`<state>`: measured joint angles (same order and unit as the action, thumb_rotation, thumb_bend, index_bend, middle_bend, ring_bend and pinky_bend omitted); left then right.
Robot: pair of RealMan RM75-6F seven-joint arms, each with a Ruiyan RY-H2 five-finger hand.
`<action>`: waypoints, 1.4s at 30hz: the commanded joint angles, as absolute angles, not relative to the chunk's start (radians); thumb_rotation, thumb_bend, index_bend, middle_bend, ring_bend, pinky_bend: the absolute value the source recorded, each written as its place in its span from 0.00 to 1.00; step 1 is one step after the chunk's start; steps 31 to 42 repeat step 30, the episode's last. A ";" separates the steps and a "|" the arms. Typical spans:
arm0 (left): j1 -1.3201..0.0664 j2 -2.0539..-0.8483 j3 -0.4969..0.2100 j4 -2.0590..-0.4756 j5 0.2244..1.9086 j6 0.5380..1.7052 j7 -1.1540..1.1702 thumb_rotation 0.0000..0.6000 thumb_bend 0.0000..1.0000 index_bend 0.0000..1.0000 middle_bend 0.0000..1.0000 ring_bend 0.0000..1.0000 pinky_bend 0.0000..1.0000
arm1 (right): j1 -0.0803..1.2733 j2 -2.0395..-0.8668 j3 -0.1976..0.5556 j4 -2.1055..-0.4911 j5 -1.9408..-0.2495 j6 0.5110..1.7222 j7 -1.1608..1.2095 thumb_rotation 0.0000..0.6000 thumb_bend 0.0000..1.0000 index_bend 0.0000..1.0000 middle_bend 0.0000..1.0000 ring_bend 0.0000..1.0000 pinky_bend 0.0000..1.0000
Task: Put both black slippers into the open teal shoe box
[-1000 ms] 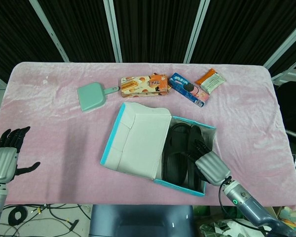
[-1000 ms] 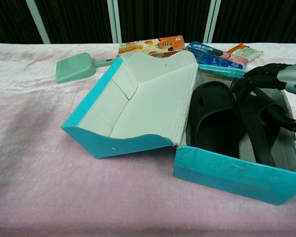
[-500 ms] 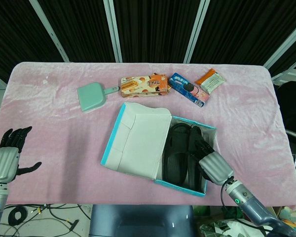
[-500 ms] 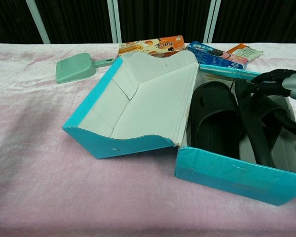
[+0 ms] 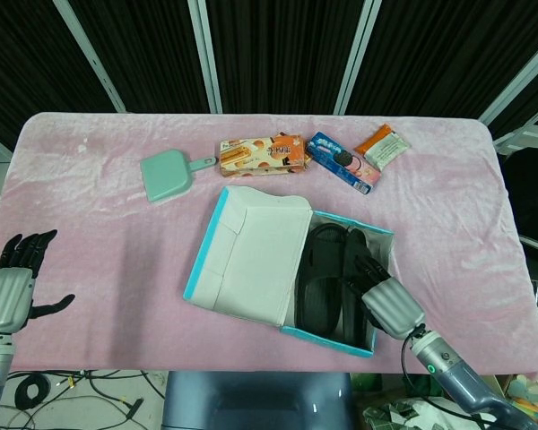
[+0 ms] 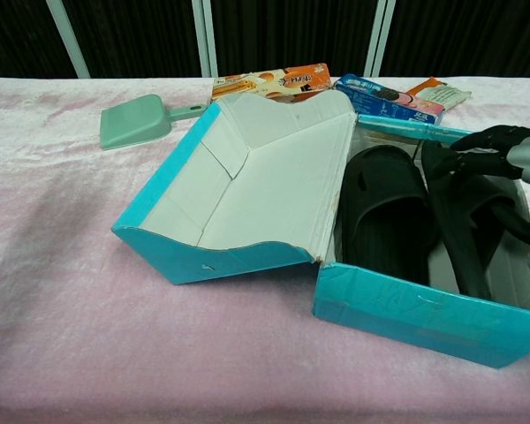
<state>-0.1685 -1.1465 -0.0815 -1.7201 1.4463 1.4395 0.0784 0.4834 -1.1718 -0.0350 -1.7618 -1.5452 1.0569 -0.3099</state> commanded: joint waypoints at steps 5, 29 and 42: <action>-0.169 -1.149 -0.080 -1.717 1.449 1.438 0.075 1.00 0.00 0.00 0.11 0.06 0.00 | 0.451 -1.122 -0.027 -1.828 -1.571 1.129 -0.344 1.00 0.16 0.05 0.07 0.00 0.03; -0.094 -1.159 -0.026 -1.752 1.474 1.512 0.135 1.00 0.00 0.00 0.11 0.06 0.00 | 0.155 -1.164 0.052 -1.677 -1.437 1.587 -0.250 1.00 0.30 0.00 0.02 0.00 0.03; -0.092 -1.159 -0.025 -1.754 1.476 1.513 0.139 1.00 0.00 0.00 0.11 0.06 0.00 | 0.151 -1.165 0.049 -1.675 -1.440 1.585 -0.238 1.00 0.30 0.00 0.02 0.00 0.03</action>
